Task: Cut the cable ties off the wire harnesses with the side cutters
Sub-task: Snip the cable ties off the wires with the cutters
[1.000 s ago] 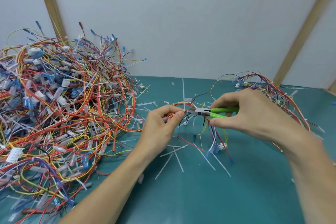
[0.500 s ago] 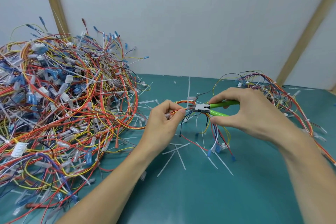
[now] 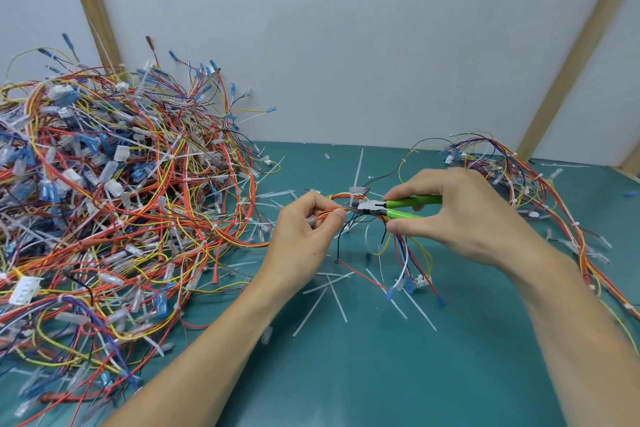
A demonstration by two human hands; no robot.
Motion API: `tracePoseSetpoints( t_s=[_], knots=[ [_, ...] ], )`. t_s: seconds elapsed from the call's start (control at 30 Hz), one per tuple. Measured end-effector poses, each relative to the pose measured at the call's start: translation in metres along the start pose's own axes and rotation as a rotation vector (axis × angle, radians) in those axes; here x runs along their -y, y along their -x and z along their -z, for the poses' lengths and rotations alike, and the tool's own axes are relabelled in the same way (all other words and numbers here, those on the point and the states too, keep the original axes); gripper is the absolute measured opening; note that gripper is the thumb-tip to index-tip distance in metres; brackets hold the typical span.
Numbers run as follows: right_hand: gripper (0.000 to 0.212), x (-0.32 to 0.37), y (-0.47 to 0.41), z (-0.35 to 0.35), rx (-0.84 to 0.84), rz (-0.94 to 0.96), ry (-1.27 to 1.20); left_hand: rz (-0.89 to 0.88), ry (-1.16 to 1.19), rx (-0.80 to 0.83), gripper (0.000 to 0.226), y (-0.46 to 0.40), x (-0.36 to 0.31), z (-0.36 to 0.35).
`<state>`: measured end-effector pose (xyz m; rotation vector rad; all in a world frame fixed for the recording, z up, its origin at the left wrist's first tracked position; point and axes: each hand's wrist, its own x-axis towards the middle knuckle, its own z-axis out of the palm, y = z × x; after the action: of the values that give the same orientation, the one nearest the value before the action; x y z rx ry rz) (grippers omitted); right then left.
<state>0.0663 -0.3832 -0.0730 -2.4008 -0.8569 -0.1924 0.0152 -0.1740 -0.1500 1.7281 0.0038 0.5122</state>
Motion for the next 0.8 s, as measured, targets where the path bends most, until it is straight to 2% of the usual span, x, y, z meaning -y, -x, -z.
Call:
tracePoseSetpoints(
  t_s=[0.8],
  knots=[
    [0.023,-0.0028,-0.0008,-0.0050,-0.055,0.015,-0.032,0.014,0.029,-0.015,0.017,0.0001,-0.0009,0.0021]
  ],
)
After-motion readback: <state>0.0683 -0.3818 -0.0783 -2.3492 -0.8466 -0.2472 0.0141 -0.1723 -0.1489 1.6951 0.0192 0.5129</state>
